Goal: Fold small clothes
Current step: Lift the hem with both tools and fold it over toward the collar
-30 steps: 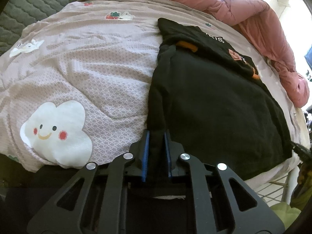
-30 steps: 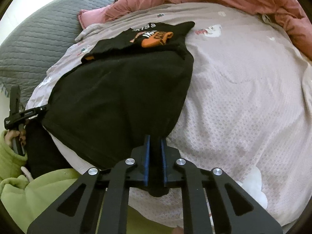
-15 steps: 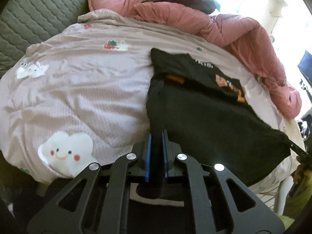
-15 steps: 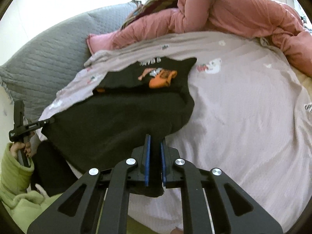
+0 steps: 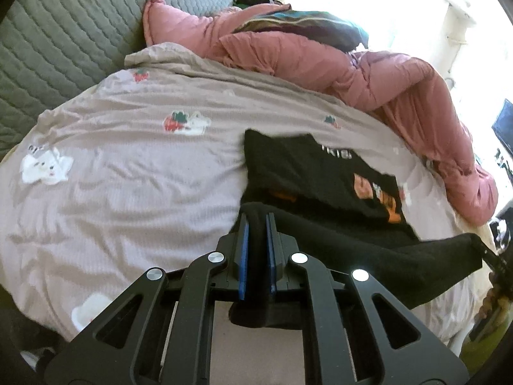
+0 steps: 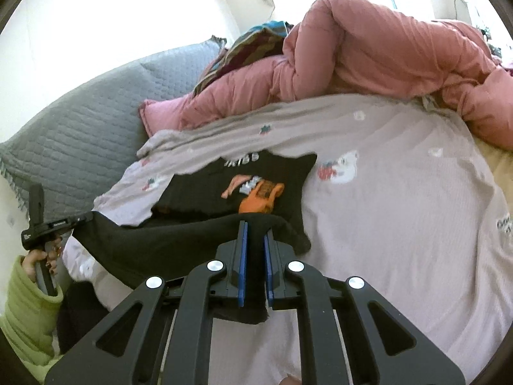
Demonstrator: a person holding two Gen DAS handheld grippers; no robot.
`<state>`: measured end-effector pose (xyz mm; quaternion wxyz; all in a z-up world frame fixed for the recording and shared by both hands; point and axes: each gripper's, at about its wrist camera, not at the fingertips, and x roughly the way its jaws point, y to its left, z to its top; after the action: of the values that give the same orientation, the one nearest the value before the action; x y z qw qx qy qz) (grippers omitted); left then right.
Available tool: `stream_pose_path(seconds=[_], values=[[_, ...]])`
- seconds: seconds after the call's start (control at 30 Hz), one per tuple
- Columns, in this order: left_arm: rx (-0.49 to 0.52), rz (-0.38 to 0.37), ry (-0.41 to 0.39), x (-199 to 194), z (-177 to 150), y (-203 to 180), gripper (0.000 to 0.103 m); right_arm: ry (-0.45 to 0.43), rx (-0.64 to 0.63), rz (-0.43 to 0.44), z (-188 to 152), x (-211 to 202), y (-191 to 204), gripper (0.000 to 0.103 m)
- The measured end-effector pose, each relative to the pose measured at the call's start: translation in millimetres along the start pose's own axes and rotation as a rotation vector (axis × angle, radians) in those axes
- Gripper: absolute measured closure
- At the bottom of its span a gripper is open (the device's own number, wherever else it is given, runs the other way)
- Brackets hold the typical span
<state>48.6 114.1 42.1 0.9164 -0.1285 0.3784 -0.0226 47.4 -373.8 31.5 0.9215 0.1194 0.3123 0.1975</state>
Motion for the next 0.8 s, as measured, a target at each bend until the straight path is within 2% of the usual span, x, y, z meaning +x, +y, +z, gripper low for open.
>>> stream_pose_path(seconds=[0.37, 0.6, 0.8], values=[[-0.06, -0.024, -0.028, 35, 46, 5, 0.099, -0.053, -0.025, -0.056, 45, 36, -6, 0.095], [-0.07, -0.024, -0.041, 69, 72, 4, 0.099, -0.053, -0.026, -0.113, 67, 70, -10, 0.095], [-0.078, -0.009, -0.035, 97, 81, 6, 0.099, -0.027, -0.01, -0.157, 77, 104, -16, 0.095]])
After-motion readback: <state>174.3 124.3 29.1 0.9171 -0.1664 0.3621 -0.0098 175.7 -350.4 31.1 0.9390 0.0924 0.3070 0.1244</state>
